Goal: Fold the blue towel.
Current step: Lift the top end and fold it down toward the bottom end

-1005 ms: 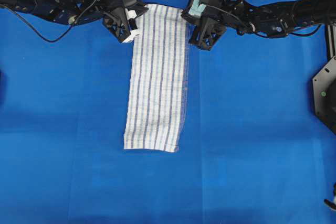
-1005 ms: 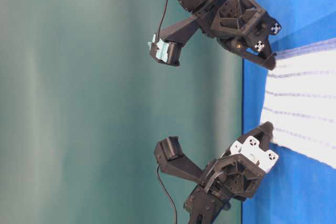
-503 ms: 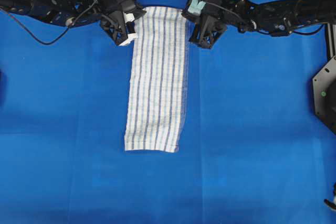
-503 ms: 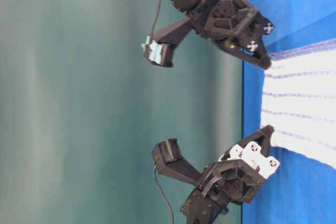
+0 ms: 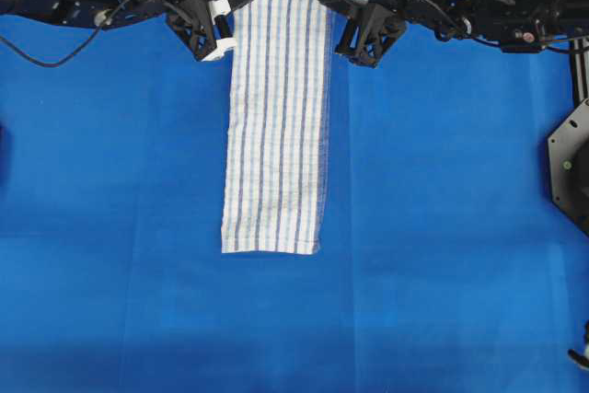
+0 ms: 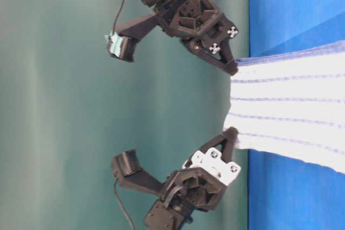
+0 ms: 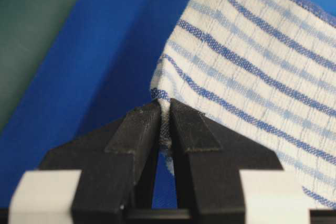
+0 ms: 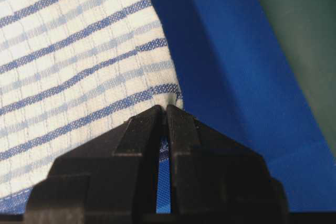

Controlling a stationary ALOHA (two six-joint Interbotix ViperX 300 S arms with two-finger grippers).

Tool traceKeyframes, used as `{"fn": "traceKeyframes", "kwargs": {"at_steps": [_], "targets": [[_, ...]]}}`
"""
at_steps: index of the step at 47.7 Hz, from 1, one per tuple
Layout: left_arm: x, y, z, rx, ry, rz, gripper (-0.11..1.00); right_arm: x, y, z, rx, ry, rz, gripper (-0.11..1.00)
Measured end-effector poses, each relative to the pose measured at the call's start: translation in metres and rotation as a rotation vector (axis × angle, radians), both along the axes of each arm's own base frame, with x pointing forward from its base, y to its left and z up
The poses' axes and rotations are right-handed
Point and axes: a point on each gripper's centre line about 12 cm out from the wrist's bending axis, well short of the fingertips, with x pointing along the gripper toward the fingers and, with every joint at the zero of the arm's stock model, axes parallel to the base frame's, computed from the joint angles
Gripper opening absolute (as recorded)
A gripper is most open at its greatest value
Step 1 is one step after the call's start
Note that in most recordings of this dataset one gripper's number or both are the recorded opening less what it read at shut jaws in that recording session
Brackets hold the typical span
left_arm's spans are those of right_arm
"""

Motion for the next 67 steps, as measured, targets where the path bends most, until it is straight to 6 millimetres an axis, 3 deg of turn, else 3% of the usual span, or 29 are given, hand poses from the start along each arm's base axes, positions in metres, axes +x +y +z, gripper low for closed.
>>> {"fn": "traceKeyframes", "kwargs": {"at_steps": [16,25,36,54,67], "targets": [[-0.008,-0.004,0.001,-0.004,0.007,0.001,0.04,-0.001,0.003,0.002,0.019,0.003,0.004,0.27],[-0.015,-0.017,0.019,0.013,-0.024,-0.023,0.04,0.0,0.021,0.02,0.025,-0.02,0.049,0.27],[-0.02,-0.05,0.039,0.029,-0.069,-0.096,0.04,-0.002,0.057,0.036,0.042,-0.062,0.116,0.27],[-0.021,-0.114,0.03,-0.049,-0.065,-0.229,0.04,0.001,0.134,0.032,0.172,-0.093,0.225,0.27],[-0.02,-0.181,0.026,-0.087,-0.079,-0.396,0.04,0.001,0.185,0.028,0.226,-0.098,0.316,0.27]]}}
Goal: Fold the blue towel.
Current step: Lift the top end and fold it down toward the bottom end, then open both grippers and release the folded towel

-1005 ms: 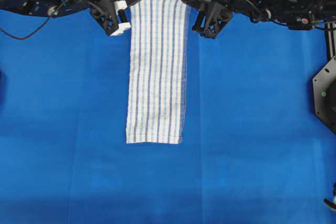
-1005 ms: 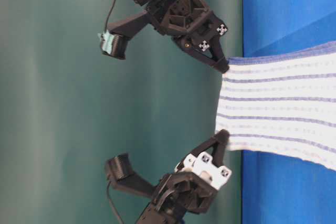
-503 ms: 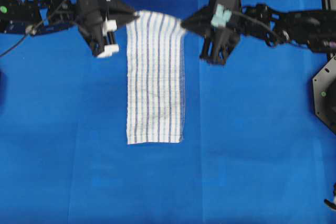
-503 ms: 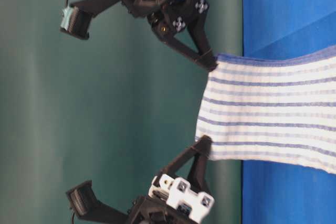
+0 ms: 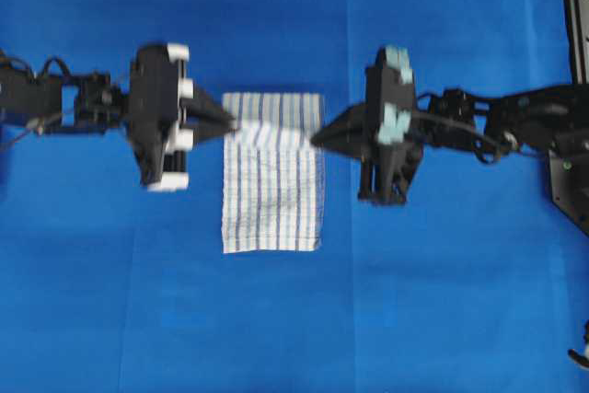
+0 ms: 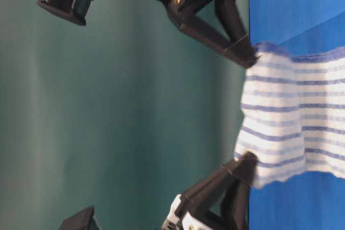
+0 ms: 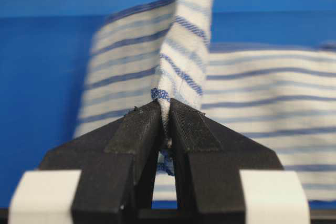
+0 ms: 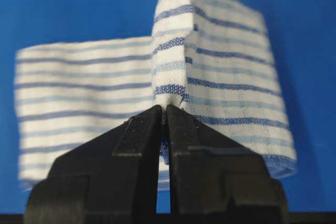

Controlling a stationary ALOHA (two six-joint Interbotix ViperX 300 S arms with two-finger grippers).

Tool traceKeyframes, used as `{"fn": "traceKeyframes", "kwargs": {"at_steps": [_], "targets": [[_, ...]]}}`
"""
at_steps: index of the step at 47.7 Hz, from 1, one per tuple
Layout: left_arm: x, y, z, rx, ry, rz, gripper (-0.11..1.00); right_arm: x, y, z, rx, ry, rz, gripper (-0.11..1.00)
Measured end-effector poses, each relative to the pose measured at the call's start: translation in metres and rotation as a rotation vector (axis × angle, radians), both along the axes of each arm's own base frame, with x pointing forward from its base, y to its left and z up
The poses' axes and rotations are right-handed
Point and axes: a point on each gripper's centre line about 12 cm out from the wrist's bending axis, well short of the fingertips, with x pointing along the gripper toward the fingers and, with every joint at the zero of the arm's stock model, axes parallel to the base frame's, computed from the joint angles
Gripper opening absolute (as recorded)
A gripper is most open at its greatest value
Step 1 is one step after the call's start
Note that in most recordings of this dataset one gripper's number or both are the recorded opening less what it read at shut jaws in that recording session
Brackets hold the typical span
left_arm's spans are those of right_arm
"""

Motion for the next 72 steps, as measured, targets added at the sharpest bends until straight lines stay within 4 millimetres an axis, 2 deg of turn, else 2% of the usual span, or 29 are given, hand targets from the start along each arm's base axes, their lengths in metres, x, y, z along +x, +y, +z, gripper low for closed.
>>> {"fn": "traceKeyframes", "kwargs": {"at_steps": [9,17,25,37,55,57,59,65,68,70,72], "targets": [[-0.001,-0.034,-0.001,-0.062,-0.016,-0.064,0.04,-0.001,0.027,-0.003,0.036,-0.001,0.039,0.27],[-0.001,-0.052,-0.014,-0.113,0.015,-0.084,0.04,-0.001,0.043,-0.015,0.052,0.021,0.053,0.27],[0.0,-0.065,-0.032,-0.133,0.043,-0.104,0.04,0.003,0.054,-0.036,0.057,0.056,0.043,0.27],[0.002,-0.075,-0.053,-0.15,0.073,-0.113,0.04,0.007,0.066,-0.05,0.064,0.085,0.048,0.27],[0.003,-0.078,-0.055,-0.153,0.075,-0.117,0.06,0.007,0.069,-0.05,0.065,0.089,0.055,0.28],[0.003,-0.078,-0.055,-0.153,0.075,-0.119,0.13,0.007,0.069,-0.05,0.068,0.087,0.053,0.28],[0.003,-0.079,-0.055,-0.153,0.076,-0.122,0.22,0.007,0.069,-0.05,0.071,0.089,0.051,0.33],[0.002,-0.08,-0.054,-0.15,0.083,-0.127,0.61,0.007,0.069,-0.051,0.073,0.092,0.052,0.71],[0.0,-0.08,-0.051,-0.145,0.088,-0.13,0.77,0.007,0.069,-0.048,0.068,0.087,0.057,0.87],[-0.001,-0.08,-0.048,-0.143,0.094,-0.133,0.86,0.007,0.069,-0.044,0.067,0.075,0.058,0.94],[-0.004,-0.08,-0.043,-0.141,0.101,-0.135,0.91,0.006,0.069,-0.039,0.066,0.063,0.063,0.96]]}}
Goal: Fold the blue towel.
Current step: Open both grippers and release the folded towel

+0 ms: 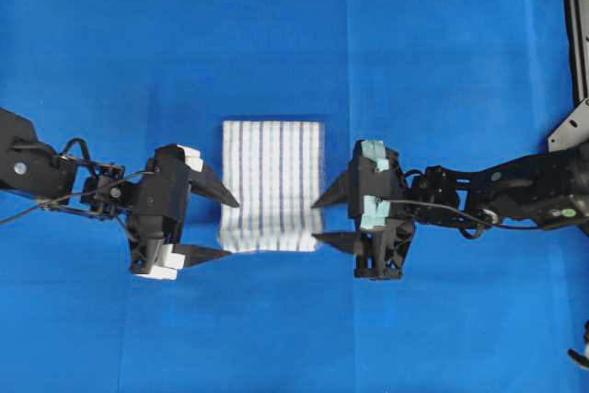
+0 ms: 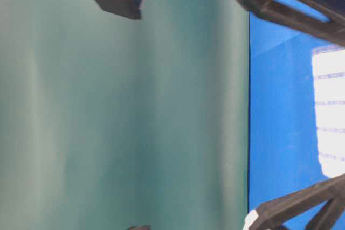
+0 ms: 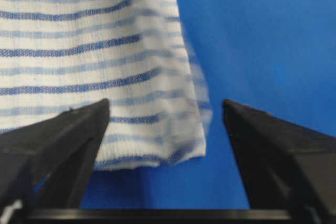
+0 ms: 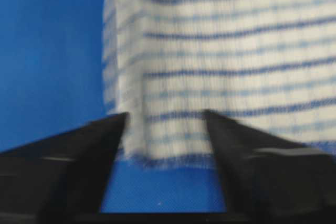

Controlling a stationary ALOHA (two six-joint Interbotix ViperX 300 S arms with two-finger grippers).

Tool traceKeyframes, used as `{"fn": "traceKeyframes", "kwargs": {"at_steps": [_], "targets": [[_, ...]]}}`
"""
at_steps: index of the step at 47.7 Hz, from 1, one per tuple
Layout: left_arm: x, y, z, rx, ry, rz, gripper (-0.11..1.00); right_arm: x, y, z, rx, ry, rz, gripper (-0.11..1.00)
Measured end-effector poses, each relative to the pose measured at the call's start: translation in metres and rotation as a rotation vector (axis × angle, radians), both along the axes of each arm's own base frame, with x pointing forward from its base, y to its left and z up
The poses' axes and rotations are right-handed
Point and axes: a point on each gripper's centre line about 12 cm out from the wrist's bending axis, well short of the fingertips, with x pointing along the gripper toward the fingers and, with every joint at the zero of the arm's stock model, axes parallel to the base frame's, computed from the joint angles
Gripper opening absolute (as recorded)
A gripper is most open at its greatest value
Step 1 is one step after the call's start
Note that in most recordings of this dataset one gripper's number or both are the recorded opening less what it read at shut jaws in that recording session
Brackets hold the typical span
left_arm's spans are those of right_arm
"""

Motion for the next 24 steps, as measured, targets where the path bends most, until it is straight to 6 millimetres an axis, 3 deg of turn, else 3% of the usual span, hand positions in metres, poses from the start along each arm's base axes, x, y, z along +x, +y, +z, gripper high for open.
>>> {"fn": "traceKeyframes", "kwargs": {"at_steps": [10,24], "targets": [[-0.021,0.004,0.031,0.0,0.028,-0.012,0.86,-0.019,-0.005,0.038,-0.026,-0.101,0.034,0.9],[-0.065,0.018,0.061,-0.018,-0.046,0.002,0.85,-0.062,-0.017,0.071,-0.068,-0.215,0.061,0.9]]}}
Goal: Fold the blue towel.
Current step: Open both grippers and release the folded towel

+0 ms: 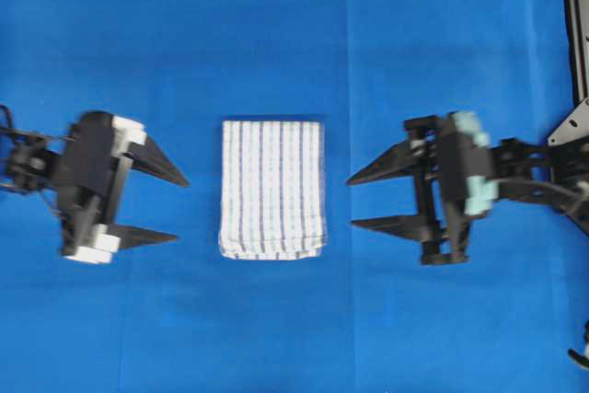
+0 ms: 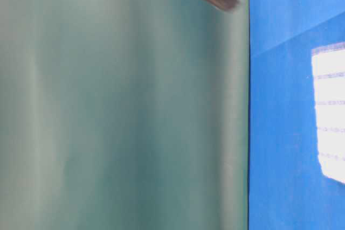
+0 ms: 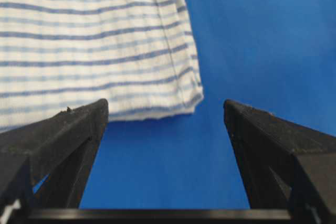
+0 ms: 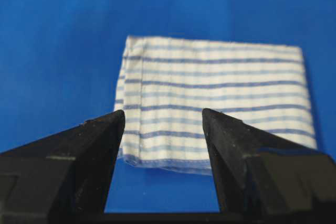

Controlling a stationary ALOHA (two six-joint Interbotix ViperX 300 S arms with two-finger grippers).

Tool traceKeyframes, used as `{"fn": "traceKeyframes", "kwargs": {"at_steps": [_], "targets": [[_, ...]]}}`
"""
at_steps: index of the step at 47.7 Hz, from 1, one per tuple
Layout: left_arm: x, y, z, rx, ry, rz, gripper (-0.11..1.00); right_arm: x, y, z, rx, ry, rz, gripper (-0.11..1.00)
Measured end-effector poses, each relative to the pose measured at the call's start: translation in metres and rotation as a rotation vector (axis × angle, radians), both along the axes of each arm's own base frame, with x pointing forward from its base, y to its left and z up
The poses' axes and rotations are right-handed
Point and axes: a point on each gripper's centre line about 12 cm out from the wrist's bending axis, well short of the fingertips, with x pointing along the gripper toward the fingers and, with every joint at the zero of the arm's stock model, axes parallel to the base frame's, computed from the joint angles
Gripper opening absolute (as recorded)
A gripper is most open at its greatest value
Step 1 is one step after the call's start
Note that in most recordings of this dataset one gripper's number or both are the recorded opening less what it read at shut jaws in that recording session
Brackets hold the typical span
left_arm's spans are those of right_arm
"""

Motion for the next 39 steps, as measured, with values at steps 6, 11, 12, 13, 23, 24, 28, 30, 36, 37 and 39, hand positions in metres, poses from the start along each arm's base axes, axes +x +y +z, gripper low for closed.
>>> {"fn": "traceKeyframes", "kwargs": {"at_steps": [6,11,12,13,23,24,28,30,36,37,39], "targets": [[-0.02,0.006,0.006,-0.011,-0.062,0.007,0.85,-0.023,-0.007,0.008,0.004,-0.05,-0.005,0.9],[-0.036,0.011,0.012,-0.015,-0.125,0.015,0.85,-0.042,-0.012,0.012,0.002,-0.089,-0.004,0.9],[-0.04,0.012,0.012,-0.014,-0.136,0.014,0.85,-0.047,-0.014,0.011,-0.002,-0.095,-0.004,0.9],[-0.043,0.014,0.013,-0.011,-0.144,0.015,0.85,-0.051,-0.015,0.012,-0.003,-0.105,-0.005,0.9],[-0.079,0.029,0.012,0.004,-0.247,0.048,0.84,-0.091,-0.031,-0.001,-0.038,-0.182,-0.04,0.9],[-0.082,0.031,0.012,0.006,-0.257,0.052,0.84,-0.094,-0.033,-0.002,-0.039,-0.191,-0.045,0.9],[-0.094,0.038,0.008,0.005,-0.281,0.079,0.84,-0.105,-0.037,-0.01,-0.045,-0.203,-0.06,0.9],[-0.1,0.041,0.005,0.004,-0.293,0.094,0.84,-0.11,-0.039,-0.015,-0.047,-0.205,-0.066,0.9],[-0.115,0.046,-0.004,0.004,-0.32,0.121,0.84,-0.12,-0.044,-0.026,-0.052,-0.2,-0.081,0.9],[-0.118,0.047,-0.006,0.007,-0.324,0.124,0.84,-0.121,-0.045,-0.029,-0.053,-0.195,-0.085,0.9],[-0.121,0.049,-0.009,0.006,-0.33,0.131,0.84,-0.124,-0.046,-0.033,-0.054,-0.191,-0.092,0.9]]}}
